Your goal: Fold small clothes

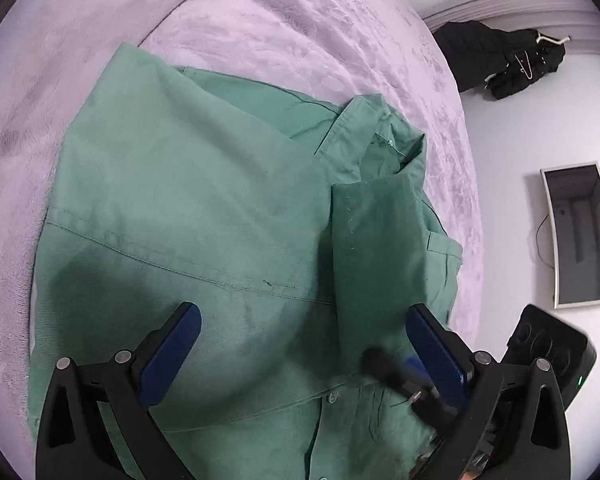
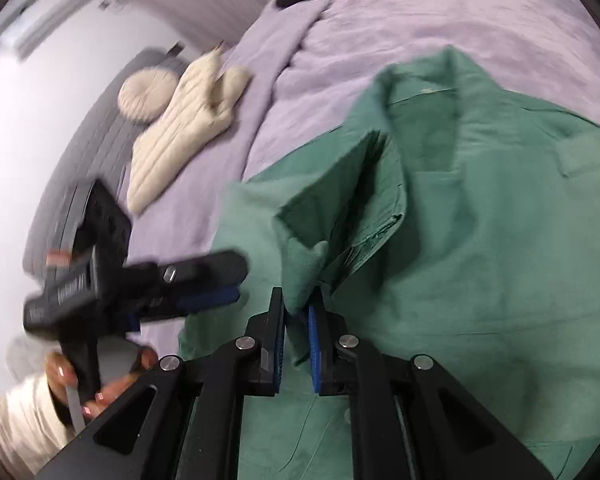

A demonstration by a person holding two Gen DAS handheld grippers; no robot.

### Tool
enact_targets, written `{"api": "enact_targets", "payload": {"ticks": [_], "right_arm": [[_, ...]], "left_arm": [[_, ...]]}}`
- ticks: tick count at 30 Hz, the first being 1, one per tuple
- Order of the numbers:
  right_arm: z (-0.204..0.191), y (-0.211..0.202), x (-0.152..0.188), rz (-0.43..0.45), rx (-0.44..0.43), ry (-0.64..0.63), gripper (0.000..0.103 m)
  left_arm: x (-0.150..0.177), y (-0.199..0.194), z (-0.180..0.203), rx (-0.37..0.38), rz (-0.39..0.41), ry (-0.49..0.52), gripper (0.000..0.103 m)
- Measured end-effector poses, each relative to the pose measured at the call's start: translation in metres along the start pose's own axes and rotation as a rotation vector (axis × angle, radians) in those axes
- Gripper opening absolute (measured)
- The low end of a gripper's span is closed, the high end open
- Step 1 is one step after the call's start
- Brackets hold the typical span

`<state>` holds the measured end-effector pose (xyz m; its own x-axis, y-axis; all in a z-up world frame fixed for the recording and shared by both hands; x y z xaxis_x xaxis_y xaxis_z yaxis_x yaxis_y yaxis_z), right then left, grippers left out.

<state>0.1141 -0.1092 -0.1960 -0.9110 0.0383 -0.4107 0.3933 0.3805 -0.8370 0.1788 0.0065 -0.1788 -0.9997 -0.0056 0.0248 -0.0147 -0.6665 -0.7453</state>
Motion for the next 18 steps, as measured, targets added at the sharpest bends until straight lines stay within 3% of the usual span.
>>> {"api": "enact_targets", "payload": {"ticks": [1,3,5,8,11,13,14,15,17,18], "right_arm": [[-0.007,0.006,0.007,-0.037,0.035,-0.036,0.025],[-0.009,0.008,0.019,-0.070,0.020,-0.009,0.031],[0.001,-0.004,0.034,-0.064,-0.007,0.076,0.033],[0.038,-0.040,0.068,-0.045,0.006,0.241,0.052],[0.084,-0.080,0.102,0.002,0.063,0.431,0.053],[0.117,-0.109,0.124,0.066,0.112,0.568,0.053],[0.131,-0.121,0.134,0.098,0.130,0.623,0.053],[0.146,-0.133,0.141,0.139,0.141,0.687,0.053],[0.169,-0.148,0.149,0.204,0.139,0.774,0.053],[0.179,-0.155,0.151,0.249,0.129,0.812,0.051]], "left_arm": [[-0.001,0.002,-0.004,0.011,-0.008,-0.017,0.103],[0.000,0.008,-0.008,0.015,-0.029,-0.046,0.103],[0.002,0.014,-0.007,0.002,-0.040,-0.046,0.103],[0.008,0.024,0.004,-0.034,-0.046,0.005,0.103],[0.012,0.032,0.013,-0.116,-0.025,0.066,0.102],[0.013,0.036,0.017,-0.197,-0.014,0.108,0.084],[0.014,0.040,0.019,-0.253,-0.015,0.135,0.066],[0.014,0.042,0.021,-0.300,-0.008,0.164,0.042],[0.015,0.039,0.026,-0.324,0.003,0.204,0.019],[0.015,0.035,0.029,-0.309,0.013,0.214,0.017]]}}
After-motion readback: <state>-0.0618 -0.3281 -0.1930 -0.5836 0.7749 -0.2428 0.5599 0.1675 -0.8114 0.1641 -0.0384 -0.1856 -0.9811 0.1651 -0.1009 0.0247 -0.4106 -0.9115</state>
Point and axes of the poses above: each gripper's, at about its wrist camera, not at the fingertips, and y roughly the way its jaws point, z to its right, x to its underside, the point moved 3 cm from there along y, roughly the way its jaws point, and after that the axes turned 8 degrees about -y, right-handed, at the moved point
